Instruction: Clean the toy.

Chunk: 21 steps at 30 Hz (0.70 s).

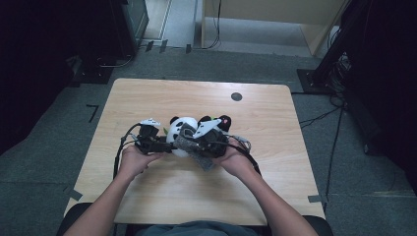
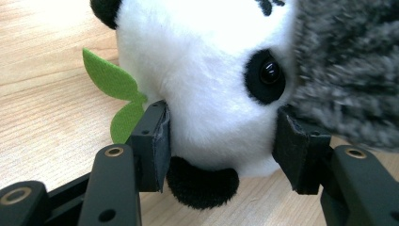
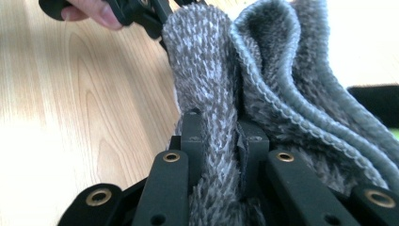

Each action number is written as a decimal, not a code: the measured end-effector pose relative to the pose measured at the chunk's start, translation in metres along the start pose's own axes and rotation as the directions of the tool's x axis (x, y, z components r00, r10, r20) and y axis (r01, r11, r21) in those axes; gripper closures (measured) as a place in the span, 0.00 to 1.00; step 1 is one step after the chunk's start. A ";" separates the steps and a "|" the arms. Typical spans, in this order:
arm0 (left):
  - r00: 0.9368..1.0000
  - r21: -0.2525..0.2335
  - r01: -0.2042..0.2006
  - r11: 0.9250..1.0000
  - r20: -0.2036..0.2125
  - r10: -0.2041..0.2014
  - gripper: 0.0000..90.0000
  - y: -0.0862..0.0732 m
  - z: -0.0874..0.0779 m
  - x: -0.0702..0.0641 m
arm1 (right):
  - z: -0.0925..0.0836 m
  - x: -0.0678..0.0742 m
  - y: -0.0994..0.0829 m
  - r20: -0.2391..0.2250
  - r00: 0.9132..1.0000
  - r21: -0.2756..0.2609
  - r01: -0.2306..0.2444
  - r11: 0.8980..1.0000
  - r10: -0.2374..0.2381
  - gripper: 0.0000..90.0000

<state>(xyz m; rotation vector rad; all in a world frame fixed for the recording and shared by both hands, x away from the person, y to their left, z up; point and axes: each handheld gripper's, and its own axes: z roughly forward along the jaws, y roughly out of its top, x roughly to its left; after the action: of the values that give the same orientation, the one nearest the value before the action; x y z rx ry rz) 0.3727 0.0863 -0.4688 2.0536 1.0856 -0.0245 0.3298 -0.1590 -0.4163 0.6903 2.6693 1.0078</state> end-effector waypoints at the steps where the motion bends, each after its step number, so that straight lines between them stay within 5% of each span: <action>1: 1.000 -0.001 0.000 1.000 0.000 0.000 0.48 0.000 0.000 0.000 | -0.002 -0.001 -0.002 -0.001 1.000 -0.001 -0.007 1.000 0.007 0.87; 13: 1.000 -0.005 0.000 1.000 0.004 0.000 0.48 0.001 0.000 0.000 | -0.025 -0.011 -0.032 0.011 0.999 -0.017 -0.053 0.998 0.053 0.87; 21: 1.000 -0.002 -0.016 1.000 -0.006 0.016 0.48 0.000 0.000 -0.004 | -0.031 -0.008 -0.034 0.010 0.995 -0.048 -0.099 0.994 0.099 0.87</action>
<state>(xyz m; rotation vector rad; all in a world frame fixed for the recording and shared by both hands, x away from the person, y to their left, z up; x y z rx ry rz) 0.3705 0.0833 -0.4677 2.0619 1.0724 -0.0097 0.3142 -0.2028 -0.4159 0.8236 2.6144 1.0836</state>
